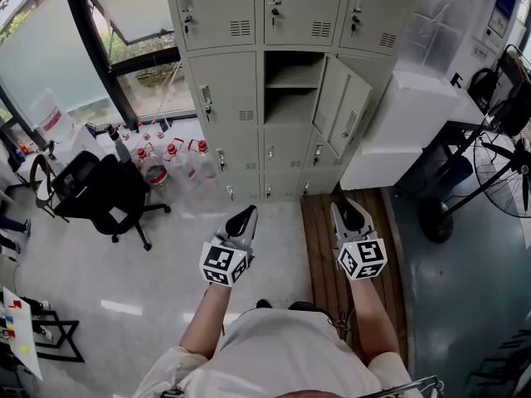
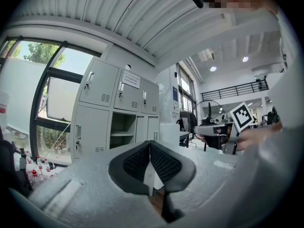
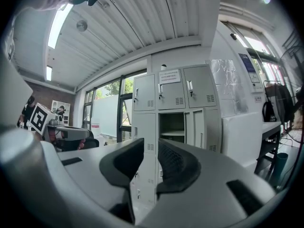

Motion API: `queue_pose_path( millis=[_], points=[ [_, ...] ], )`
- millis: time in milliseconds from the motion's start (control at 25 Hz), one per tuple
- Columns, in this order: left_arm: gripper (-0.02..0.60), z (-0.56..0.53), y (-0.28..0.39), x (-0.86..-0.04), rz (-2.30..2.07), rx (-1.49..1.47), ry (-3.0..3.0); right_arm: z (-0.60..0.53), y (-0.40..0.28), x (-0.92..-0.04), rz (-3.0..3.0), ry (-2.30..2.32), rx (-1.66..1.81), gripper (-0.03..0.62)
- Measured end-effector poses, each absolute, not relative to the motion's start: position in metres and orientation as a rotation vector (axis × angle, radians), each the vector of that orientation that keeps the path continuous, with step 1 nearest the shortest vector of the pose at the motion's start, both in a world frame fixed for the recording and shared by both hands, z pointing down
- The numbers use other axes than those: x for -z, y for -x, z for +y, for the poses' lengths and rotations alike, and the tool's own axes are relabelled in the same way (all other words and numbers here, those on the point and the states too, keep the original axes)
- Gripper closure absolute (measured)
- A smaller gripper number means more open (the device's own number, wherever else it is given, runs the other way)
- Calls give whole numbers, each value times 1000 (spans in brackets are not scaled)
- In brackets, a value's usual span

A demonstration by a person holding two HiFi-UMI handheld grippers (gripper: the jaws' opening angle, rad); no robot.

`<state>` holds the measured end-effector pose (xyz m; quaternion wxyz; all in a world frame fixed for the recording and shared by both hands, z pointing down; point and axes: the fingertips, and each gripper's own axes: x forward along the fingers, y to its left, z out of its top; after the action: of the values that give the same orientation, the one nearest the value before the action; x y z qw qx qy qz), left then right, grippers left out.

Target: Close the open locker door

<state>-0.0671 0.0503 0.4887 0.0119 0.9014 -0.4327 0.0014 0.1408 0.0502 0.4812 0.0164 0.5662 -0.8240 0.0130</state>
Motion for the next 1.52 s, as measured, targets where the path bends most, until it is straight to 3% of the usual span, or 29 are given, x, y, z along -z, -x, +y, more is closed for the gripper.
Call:
queue_pose_path(
  millis=[720, 1520],
  points=[
    [566, 33, 81, -503, -1313, -22, -2801, 35, -135, -497, -2507, -1812, -94, 514],
    [566, -103, 41, -504, -1379, -57, -2769, -117, -178, -507, -2533, -1784, -140, 514]
  ],
)
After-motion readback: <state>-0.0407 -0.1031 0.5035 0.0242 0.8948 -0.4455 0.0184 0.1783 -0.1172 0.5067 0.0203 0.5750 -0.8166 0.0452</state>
